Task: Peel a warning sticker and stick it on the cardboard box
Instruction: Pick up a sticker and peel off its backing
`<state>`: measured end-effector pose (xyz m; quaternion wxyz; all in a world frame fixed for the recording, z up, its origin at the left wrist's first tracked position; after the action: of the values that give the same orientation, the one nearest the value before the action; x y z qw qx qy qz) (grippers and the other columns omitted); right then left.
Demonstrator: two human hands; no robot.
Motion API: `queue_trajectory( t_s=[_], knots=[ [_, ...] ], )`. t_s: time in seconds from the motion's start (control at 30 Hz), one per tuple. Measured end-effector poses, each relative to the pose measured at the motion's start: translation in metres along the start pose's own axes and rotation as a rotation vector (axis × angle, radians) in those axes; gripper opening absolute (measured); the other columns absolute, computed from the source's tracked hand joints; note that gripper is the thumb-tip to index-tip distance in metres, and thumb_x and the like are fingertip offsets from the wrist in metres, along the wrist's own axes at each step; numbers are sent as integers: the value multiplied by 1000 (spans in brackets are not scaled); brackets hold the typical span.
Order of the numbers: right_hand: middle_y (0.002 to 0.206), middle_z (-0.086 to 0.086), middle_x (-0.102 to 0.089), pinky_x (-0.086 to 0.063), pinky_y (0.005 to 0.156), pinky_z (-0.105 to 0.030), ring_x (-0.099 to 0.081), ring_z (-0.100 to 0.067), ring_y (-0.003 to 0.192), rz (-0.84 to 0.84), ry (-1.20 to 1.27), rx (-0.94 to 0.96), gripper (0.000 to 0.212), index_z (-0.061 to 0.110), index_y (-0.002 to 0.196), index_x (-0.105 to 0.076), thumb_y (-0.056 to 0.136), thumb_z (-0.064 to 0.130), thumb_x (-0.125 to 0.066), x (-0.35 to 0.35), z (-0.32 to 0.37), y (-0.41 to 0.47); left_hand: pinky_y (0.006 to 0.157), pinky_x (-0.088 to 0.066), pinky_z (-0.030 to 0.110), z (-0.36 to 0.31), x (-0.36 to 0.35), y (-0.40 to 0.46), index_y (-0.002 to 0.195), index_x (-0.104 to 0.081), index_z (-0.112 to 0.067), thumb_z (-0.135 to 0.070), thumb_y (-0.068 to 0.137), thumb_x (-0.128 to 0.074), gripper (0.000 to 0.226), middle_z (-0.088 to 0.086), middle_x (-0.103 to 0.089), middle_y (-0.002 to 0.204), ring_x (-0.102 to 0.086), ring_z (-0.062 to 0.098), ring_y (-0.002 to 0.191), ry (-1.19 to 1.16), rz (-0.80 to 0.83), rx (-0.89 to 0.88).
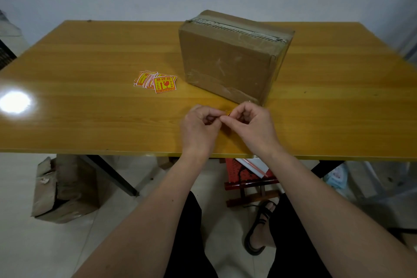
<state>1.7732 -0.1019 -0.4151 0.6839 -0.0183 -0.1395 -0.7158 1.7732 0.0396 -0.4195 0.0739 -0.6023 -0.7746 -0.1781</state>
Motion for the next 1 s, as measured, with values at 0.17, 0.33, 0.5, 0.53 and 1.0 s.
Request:
queue_trajectory(
  t_s=[0.17, 0.33, 0.5, 0.53, 1.0],
  knots=[
    [66, 0, -60, -46, 61, -24, -56, -12, 62, 4, -29, 25, 22, 18, 89, -55, 78, 11, -72, -1, 0, 1, 65, -49, 13, 0, 0, 0, 72, -69, -26, -5, 76, -73, 22, -1, -66, 83, -63, 11, 71, 1, 0, -2],
    [69, -3, -60, -47, 65, -28, -57, -10, 66, 32, -37, 37, 13, 13, 90, -66, 80, 6, -69, -4, -2, 1, 66, -49, 17, -1, 1, 0, 69, -68, -31, -6, 76, -73, 26, 0, -66, 82, -64, 14, 73, 8, -7, -1],
    [73, -4, -62, -49, 69, -27, -58, -11, 71, 18, -29, 30, 16, 16, 89, -68, 80, 3, -67, -3, -3, 2, 67, -51, 18, -2, 4, -1, 64, -63, -39, -7, 75, -74, 36, 2, -69, 84, -66, 14, 74, -16, -39, 6],
    [76, -10, -65, -51, 71, -28, -60, -14, 73, 14, -17, 25, 17, 15, 90, -68, 81, 1, -66, -2, -3, 2, 68, -51, 20, -3, 5, -1, 64, -62, -40, -7, 75, -74, 37, 2, -69, 83, -66, 15, 74, -20, -53, 2],
    [70, 3, -63, -47, 55, -15, -56, -1, 57, -139, 53, -11, 19, 23, 81, -65, 87, 6, -60, 16, -6, 4, 83, -55, 27, -2, 2, -1, 73, -64, -34, -9, 78, -72, 27, -6, -69, 93, -66, 10, 87, -34, -18, 13]
  ],
)
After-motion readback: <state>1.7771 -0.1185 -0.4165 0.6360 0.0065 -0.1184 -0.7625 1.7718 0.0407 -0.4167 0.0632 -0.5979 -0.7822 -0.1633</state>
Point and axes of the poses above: each hand's wrist, its own y-axis towards the middle knuckle, its own x-axis out of the back of the hand, z = x × y, the point moved 8 cm from there along y, towards the middle knuckle
